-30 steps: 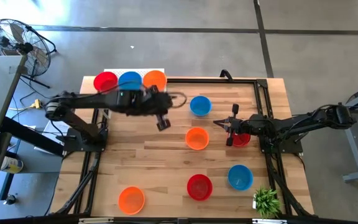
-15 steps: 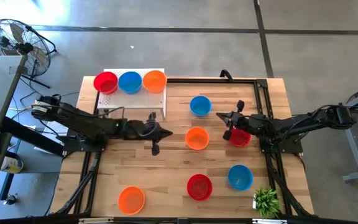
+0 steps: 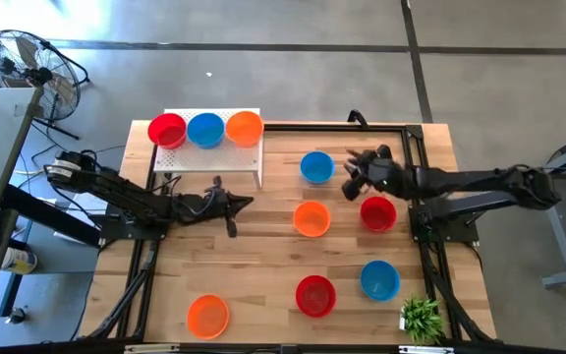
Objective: Pick & Place Mini bowls
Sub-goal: Stack the top blue bowl on the blue bowl on the shelf
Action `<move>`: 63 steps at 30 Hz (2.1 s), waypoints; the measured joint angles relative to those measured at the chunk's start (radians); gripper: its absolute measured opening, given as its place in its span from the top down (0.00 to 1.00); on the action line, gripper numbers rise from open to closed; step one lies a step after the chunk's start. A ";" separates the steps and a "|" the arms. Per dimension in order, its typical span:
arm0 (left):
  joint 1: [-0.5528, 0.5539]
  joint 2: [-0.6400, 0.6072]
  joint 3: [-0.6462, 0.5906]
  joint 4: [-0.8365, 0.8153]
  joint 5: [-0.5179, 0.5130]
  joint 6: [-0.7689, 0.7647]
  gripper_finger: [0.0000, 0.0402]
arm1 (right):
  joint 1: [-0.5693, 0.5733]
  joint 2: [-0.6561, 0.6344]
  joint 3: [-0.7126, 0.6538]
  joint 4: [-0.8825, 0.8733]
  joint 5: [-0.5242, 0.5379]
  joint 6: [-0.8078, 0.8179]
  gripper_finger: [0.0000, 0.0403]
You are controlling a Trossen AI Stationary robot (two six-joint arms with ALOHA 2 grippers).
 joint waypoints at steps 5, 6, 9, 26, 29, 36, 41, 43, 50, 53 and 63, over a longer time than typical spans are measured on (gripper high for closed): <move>0.000 0.000 -0.024 0.006 -0.072 0.028 1.00 | -0.158 0.134 0.122 -0.127 -0.125 0.213 0.68; 0.002 0.000 -0.024 0.008 -0.077 0.040 1.00 | -0.186 0.167 0.143 -0.144 -0.153 0.240 0.67; 0.001 0.000 -0.024 0.032 -0.088 0.077 1.00 | -0.258 0.267 0.195 -0.186 -0.211 0.258 0.65; 0.000 0.000 -0.024 -0.003 -0.069 0.102 1.00 | -0.337 0.599 0.256 -0.095 -0.351 0.369 0.66; 0.000 0.000 -0.024 -0.003 -0.062 0.101 1.00 | -0.337 0.631 0.256 -0.072 -0.354 0.372 0.71; 0.000 0.000 -0.024 -0.006 -0.050 0.093 1.00 | -0.337 0.632 0.255 -0.029 -0.401 0.343 0.96; 0.000 0.001 -0.023 -0.055 -0.048 0.080 1.00 | -0.313 0.557 0.255 -0.029 -0.410 0.325 0.97; 0.000 0.001 -0.023 -0.058 -0.067 0.079 1.00 | -0.289 0.510 0.255 -0.012 -0.410 0.320 0.99; 0.000 0.001 -0.023 -0.054 -0.073 0.078 1.00 | -0.111 0.394 0.298 0.029 -0.392 0.323 0.99; 0.000 0.001 -0.023 -0.052 -0.091 0.079 1.00 | -0.003 0.432 0.364 0.028 -0.347 0.317 0.99; 0.000 0.001 -0.023 -0.053 -0.112 0.086 1.00 | 0.224 0.746 0.585 0.014 -0.341 0.241 0.99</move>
